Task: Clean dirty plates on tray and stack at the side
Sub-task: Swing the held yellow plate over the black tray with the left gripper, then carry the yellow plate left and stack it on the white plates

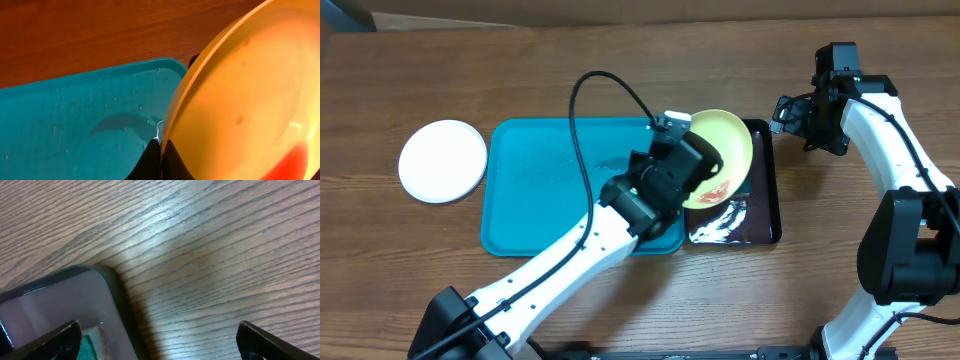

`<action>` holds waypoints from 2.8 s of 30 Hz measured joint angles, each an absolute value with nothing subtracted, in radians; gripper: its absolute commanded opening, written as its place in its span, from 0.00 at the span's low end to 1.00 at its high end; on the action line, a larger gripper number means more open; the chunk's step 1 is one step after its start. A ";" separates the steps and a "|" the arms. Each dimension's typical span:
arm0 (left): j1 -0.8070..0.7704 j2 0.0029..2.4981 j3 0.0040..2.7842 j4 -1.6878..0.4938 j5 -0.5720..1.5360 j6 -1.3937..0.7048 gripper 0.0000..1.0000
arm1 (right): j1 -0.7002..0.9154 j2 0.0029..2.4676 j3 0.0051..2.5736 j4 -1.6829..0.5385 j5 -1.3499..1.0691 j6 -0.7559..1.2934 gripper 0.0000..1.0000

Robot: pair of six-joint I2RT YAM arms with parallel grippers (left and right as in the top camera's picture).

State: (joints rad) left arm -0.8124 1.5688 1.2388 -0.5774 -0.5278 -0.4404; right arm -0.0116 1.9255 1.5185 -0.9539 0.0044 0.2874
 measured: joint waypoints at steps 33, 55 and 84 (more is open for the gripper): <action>-1.258 1.569 1.240 -0.257 -1.285 0.130 0.04 | -0.012 1.925 1.518 -0.953 0.004 0.287 1.00; -1.267 1.569 1.242 -0.160 -1.374 0.293 0.04 | -0.012 1.925 1.518 -0.953 0.004 0.288 1.00; -0.710 1.589 1.249 -0.656 -0.221 -0.539 0.04 | -0.012 1.925 1.518 -0.953 0.004 0.287 1.00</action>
State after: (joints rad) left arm -0.7097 1.5887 1.2491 -0.6559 -0.2207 -0.5392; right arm -0.0116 1.9255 1.5185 -0.9531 0.0036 0.2874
